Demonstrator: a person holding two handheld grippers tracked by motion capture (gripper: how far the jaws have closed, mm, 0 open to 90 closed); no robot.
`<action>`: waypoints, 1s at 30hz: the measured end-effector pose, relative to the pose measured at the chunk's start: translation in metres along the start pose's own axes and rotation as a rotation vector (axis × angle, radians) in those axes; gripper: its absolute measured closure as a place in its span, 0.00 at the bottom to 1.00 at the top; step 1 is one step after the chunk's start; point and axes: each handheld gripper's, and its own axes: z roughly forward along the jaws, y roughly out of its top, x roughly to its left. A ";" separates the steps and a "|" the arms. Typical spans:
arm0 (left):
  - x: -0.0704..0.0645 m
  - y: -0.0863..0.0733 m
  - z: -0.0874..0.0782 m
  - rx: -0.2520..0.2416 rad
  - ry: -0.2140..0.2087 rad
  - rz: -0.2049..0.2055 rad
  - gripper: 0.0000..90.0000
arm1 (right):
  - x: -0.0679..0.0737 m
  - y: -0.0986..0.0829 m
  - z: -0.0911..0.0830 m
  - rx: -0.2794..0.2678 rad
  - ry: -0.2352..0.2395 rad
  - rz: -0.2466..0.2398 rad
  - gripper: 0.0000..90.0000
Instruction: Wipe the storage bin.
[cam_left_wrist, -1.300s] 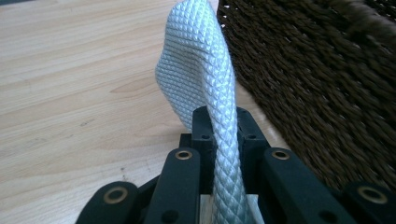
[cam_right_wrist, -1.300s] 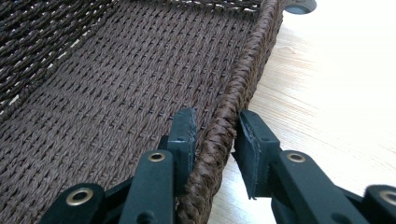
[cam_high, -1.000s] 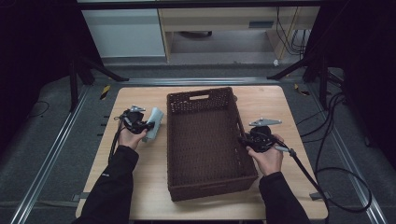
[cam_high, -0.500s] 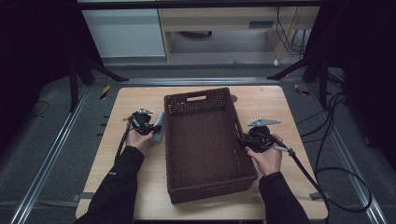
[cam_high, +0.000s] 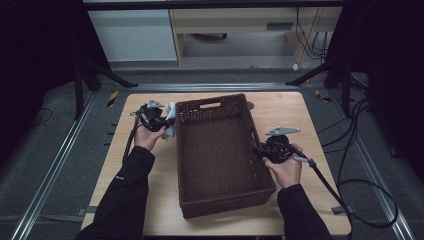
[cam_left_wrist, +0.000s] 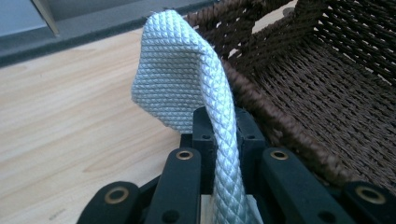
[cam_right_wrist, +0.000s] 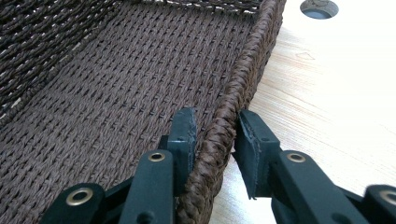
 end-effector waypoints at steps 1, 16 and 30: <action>0.000 0.000 0.000 0.000 0.000 0.005 0.91 | 0.000 0.000 0.000 0.000 0.000 -0.001 0.76; -0.002 -0.053 0.031 0.156 -0.075 -0.044 0.91 | 0.000 0.000 0.000 0.002 -0.002 0.000 0.76; -0.014 -0.024 -0.021 0.001 -0.088 0.016 0.91 | 0.000 0.001 0.001 0.002 -0.003 0.004 0.76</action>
